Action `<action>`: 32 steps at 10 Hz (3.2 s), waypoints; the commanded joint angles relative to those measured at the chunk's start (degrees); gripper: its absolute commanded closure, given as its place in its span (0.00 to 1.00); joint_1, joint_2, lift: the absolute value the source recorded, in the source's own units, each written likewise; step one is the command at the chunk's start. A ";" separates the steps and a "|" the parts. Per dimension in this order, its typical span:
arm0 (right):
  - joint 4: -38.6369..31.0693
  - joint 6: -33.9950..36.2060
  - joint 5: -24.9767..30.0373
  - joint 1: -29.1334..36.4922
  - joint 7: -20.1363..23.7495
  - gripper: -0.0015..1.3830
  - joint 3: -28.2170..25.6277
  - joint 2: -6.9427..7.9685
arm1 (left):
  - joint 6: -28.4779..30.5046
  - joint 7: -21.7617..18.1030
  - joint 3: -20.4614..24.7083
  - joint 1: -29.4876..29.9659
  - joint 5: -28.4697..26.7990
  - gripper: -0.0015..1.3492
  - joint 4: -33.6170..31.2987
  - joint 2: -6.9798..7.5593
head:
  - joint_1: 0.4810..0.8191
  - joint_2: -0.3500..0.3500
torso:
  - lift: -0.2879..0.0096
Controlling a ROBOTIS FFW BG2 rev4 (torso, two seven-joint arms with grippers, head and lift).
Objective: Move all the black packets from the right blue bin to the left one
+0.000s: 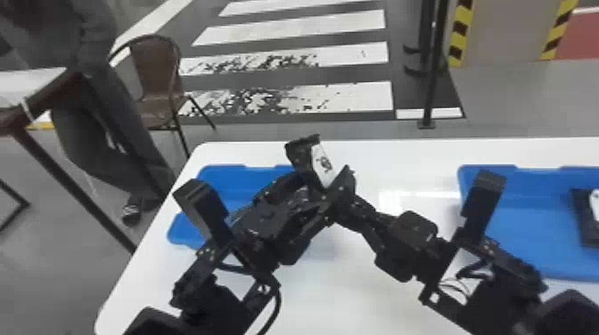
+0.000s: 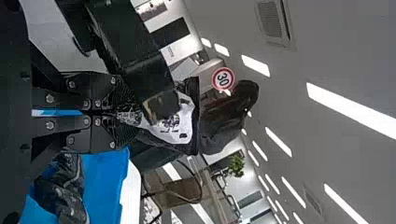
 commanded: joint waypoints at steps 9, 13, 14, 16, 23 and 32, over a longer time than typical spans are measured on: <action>3.61 -4.38 -6.76 0.45 -0.58 0.49 -0.03 0.49 | -4.04 3.44 -1.29 2.68 -6.37 0.90 -4.56 0.71 | 0.63 0.91 | 0.50; 1.64 -5.36 -6.41 5.79 -1.72 0.14 -9.40 1.81 | -9.52 6.43 3.17 4.08 -10.02 0.90 -4.42 -0.53 | 0.63 0.83 | 0.50; 1.07 -5.50 -6.41 6.91 -1.98 0.16 -10.54 2.07 | -11.07 7.04 5.45 3.24 -13.22 0.90 -2.17 -0.96 | 0.63 0.83 | 0.50; 0.09 -5.50 -6.64 8.60 -2.51 0.16 -12.37 2.42 | -15.15 8.89 9.57 -1.54 -23.28 0.90 6.41 -1.76 | 0.63 0.87 | 0.50; -6.80 8.00 6.15 9.16 -2.42 0.16 -25.28 3.13 | -29.91 6.07 6.94 -1.96 -10.82 0.05 16.25 -1.40 | 0.63 0.90 | 0.50; -12.57 53.00 29.01 -0.96 -15.70 0.16 -46.42 3.83 | -14.30 2.21 1.57 17.02 5.97 0.10 -13.28 -0.35 | 0.63 0.14 | 0.50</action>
